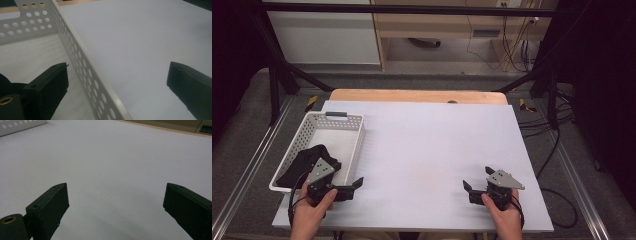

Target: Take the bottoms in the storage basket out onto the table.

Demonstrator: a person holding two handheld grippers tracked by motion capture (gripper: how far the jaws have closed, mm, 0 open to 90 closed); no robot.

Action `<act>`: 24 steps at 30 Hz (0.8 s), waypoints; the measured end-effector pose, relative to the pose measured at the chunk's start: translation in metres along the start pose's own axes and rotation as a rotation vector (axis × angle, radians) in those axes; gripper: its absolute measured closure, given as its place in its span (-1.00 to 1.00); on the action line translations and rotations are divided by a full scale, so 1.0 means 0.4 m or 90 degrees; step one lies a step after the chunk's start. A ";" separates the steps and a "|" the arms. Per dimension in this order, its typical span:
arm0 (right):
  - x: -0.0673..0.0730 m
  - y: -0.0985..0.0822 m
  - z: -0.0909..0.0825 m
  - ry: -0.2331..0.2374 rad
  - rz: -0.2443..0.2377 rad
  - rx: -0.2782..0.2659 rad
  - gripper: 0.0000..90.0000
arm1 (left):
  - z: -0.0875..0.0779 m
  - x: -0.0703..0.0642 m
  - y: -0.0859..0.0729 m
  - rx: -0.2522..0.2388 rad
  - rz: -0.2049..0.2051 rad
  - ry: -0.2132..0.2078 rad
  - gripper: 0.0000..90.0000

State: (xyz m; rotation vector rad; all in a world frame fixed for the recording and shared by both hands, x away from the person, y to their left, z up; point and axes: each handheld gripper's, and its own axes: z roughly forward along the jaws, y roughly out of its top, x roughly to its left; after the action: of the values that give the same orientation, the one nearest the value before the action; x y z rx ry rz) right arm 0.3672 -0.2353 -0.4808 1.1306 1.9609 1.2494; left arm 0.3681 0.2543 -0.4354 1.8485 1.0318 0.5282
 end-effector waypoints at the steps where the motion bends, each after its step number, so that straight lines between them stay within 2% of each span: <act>1: 0.000 0.000 -0.001 -0.001 0.002 0.000 -0.85 | 0.000 0.000 0.001 0.001 -0.002 -0.001 -0.92; 7: 0.001 0.002 -0.003 -0.002 -0.002 -0.003 -0.85 | 0.000 0.001 0.001 0.004 -0.008 0.003 -0.91; 11: 0.001 0.003 -0.001 -0.001 -0.004 -0.002 -0.85 | -0.001 -0.005 0.007 0.004 0.002 0.003 -0.91; 15: 0.003 0.005 -0.003 -0.002 -0.006 -0.004 -0.86 | -0.009 -0.007 0.023 -0.004 0.011 0.001 -0.91; 16: 0.005 0.006 -0.003 -0.004 -0.010 -0.003 -0.86 | -0.011 0.000 0.037 -0.015 0.011 0.014 -0.90; 19: 0.006 0.009 -0.006 -0.007 -0.011 -0.005 -0.87 | -0.016 0.009 0.053 -0.014 0.017 0.022 -0.89; 20: 0.008 0.010 -0.008 -0.009 -0.009 -0.004 -0.87 | -0.023 0.017 0.074 -0.009 0.039 0.035 -0.89; 22: 0.011 0.012 -0.011 -0.009 -0.012 -0.004 -0.87 | -0.033 0.026 0.099 -0.004 0.049 0.034 -0.88; 23: 0.014 0.012 -0.013 -0.006 -0.012 -0.004 -0.87 | -0.033 0.026 0.099 -0.004 0.049 0.034 -0.88; 24: 0.016 0.012 -0.014 -0.005 -0.015 -0.003 -0.87 | -0.042 0.034 0.114 0.008 0.062 0.035 -0.87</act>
State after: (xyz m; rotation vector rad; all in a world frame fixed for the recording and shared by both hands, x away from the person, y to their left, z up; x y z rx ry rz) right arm 0.3615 -0.2312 -0.4742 1.1055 1.9587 1.2348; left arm 0.3837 0.2640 -0.3882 1.9112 0.9874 0.6349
